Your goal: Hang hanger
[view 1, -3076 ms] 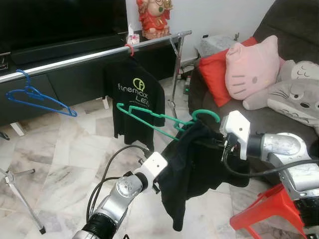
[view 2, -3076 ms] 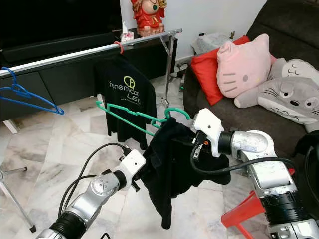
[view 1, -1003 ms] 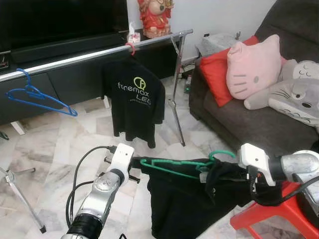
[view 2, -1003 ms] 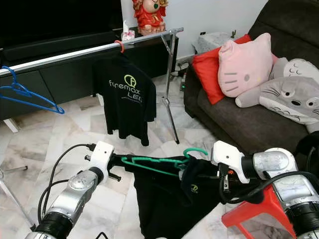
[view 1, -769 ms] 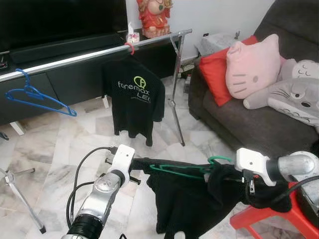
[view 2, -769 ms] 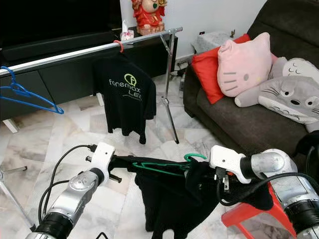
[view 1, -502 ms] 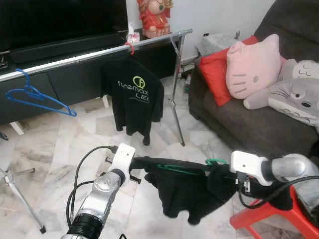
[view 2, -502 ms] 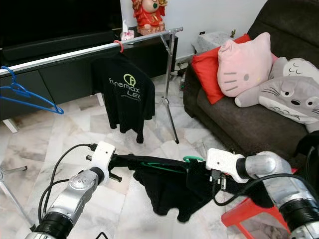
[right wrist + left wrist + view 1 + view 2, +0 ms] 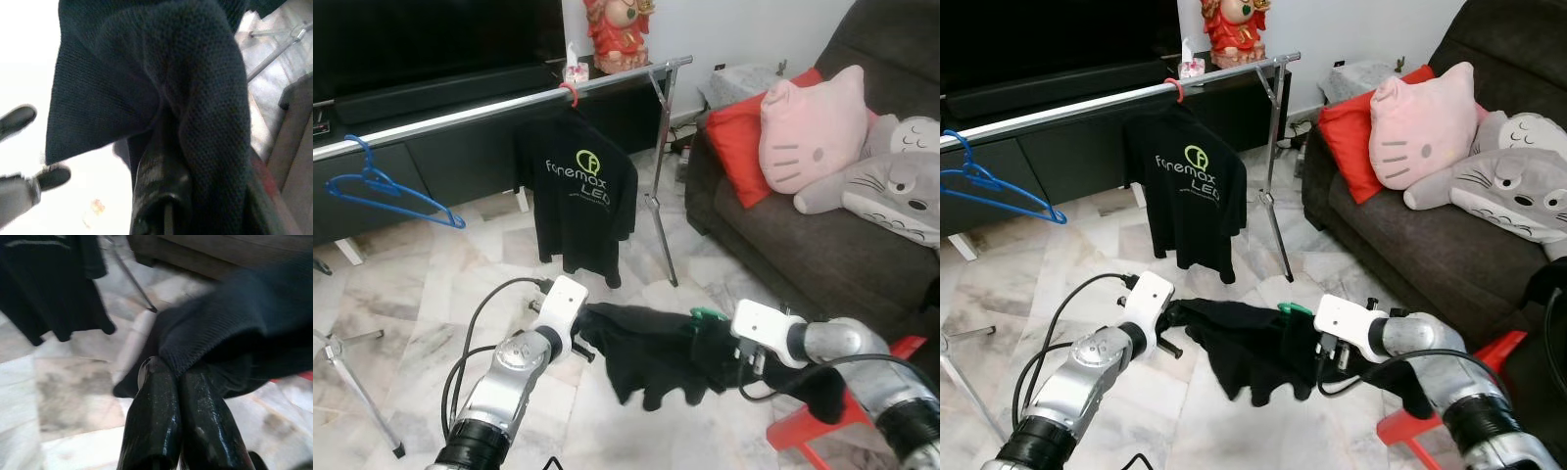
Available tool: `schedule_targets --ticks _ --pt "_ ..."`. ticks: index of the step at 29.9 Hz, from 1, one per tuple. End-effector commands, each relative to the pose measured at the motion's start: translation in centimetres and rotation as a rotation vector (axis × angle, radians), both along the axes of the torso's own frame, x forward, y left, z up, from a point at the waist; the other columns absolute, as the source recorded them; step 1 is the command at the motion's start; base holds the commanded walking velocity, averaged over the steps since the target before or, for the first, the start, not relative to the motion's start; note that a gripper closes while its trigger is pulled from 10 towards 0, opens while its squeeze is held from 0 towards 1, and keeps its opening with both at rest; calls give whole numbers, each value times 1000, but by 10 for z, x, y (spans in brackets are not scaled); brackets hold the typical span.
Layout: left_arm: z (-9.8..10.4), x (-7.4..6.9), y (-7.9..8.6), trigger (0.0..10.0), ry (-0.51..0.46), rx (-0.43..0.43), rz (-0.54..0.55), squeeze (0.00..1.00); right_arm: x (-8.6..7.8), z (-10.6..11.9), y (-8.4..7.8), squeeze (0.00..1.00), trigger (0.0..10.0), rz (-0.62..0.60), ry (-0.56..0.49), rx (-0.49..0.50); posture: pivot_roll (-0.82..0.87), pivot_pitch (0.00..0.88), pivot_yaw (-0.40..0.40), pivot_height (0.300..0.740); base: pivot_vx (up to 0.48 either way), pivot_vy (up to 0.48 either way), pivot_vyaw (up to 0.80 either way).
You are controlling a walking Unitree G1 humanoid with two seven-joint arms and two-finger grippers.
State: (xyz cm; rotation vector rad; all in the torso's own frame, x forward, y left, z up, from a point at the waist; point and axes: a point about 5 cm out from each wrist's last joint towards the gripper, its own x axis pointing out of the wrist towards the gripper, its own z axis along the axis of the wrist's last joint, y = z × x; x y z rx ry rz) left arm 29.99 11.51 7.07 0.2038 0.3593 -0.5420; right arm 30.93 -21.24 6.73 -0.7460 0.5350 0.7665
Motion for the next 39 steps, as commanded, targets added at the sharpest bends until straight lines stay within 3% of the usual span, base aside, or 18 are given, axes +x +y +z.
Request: schedule_targets --ticks 1,7,11,17,20,22,25,30,37,38,39 --pt "8 -1 -7 0 -14 -21 -42 0 7 3 -3 0 10000 -84 -30 5 -17 0 3 716 0 0 0" --pt "29 2 -12 0 -59 -73 -54 0 3 -14 5 0 10000 -84 5 -81 -11 0 0 716 0 0 0" --pt "36 1 -15 0 -54 -117 -88 0 8 -17 4 0 10000 -170 -13 -59 -6 0 -6 716 0 0 0" --pt "49 -20 -38 0 -54 -138 -351 0 22 -9 22 0 10000 -300 -65 157 3 0 -7 716 0 0 0" --pt "48 -25 -40 0 -43 -122 -396 0 27 -5 24 0 10000 -324 -96 186 9 0 -10 716 0 0 0" --pt "45 -35 -46 0 -14 -121 -483 0 35 2 29 0 10000 -364 -129 243 9 0 -11 716 0 0 0" --pt "41 -40 -48 0 4 -89 -529 0 37 5 32 0 10000 -356 -128 266 9 0 -11 716 0 0 0" --pt "25 -48 -46 0 32 64 -608 0 40 12 39 0 10000 -323 -148 318 16 0 -16 716 0 0 0" --pt "20 -51 -50 0 39 123 -659 0 43 13 39 0 10000 -334 -168 323 12 0 -17 716 0 0 0" --pt "19 -52 -50 510 43 138 -670 0 43 14 39 0 10000 -331 -168 325 12 0 -17 716 0 0 0" --pt "18 -50 -51 2784 41 148 -666 0 43 15 41 0 10000 -318 -168 334 7 0 -15 716 0 0 0"
